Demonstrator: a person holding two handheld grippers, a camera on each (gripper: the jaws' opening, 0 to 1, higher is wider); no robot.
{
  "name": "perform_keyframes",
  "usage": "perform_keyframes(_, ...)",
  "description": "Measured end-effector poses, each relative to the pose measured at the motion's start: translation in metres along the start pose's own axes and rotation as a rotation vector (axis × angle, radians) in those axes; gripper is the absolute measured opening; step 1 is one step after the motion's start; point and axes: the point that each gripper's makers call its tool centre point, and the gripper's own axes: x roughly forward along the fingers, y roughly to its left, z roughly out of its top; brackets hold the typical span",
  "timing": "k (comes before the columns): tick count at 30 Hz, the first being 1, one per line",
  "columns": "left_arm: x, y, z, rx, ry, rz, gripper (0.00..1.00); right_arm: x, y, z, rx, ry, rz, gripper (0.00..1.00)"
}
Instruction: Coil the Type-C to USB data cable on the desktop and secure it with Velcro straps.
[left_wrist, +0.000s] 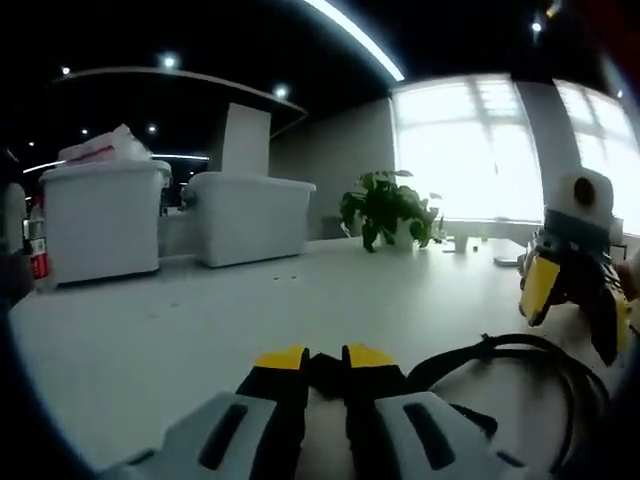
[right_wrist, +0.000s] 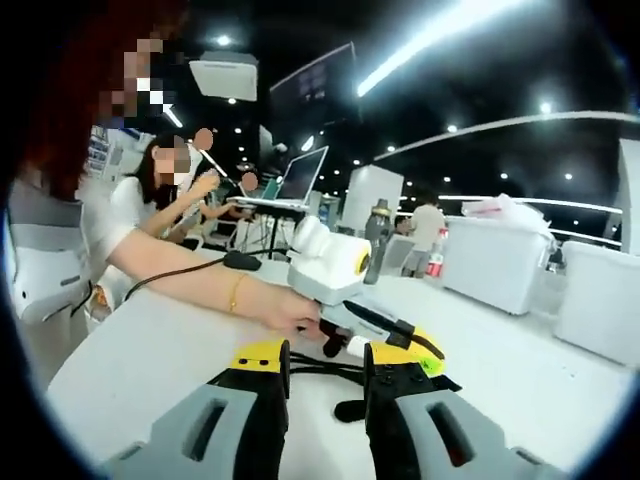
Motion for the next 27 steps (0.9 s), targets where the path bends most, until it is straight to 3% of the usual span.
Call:
perform_keyframes(2, 0.002, -0.004, -0.003, 0.038, 0.012, -0.026, 0.15, -0.007, -0.003, -0.004, 0.011, 0.042, 0.03, 0.28)
perform_keyframes(5, 0.008, -0.007, -0.007, 0.081, 0.03, -0.047, 0.15, -0.016, -0.02, -0.02, -0.077, 0.137, 0.002, 0.26)
perform_keyframes(8, 0.012, -0.007, -0.006, 0.093, 0.024, -0.052, 0.15, -0.016, -0.033, -0.027, 0.0, 0.172, -0.018, 0.25)
perform_keyframes(10, 0.012, -0.007, -0.006, 0.089, 0.022, -0.057, 0.15, -0.009, -0.034, -0.03, 0.061, 0.185, -0.007, 0.23)
perform_keyframes(11, 0.012, -0.008, -0.007, 0.088, 0.024, -0.061, 0.15, -0.005, -0.032, -0.038, 0.054, 0.227, -0.001, 0.23)
perform_keyframes(13, 0.012, -0.007, -0.007, 0.085, 0.025, -0.063, 0.15, 0.003, -0.024, -0.051, -0.045, 0.302, 0.025, 0.23)
perform_keyframes(15, 0.013, -0.002, -0.009, 0.076, 0.037, -0.045, 0.15, 0.01, -0.012, -0.061, -0.061, 0.345, 0.06, 0.23)
perform_keyframes(18, 0.014, 0.006, -0.018, 0.11, 0.083, -0.007, 0.14, 0.018, -0.01, -0.064, -0.076, 0.347, 0.065, 0.23)
perform_keyframes(25, 0.015, 0.008, -0.021, 0.094, 0.102, 0.003, 0.13, 0.022, -0.01, -0.068, -0.096, 0.395, 0.078, 0.22)
perform_keyframes(27, 0.015, 0.008, -0.021, 0.094, 0.103, 0.001, 0.13, 0.022, -0.01, -0.067, -0.146, 0.411, 0.073, 0.22)
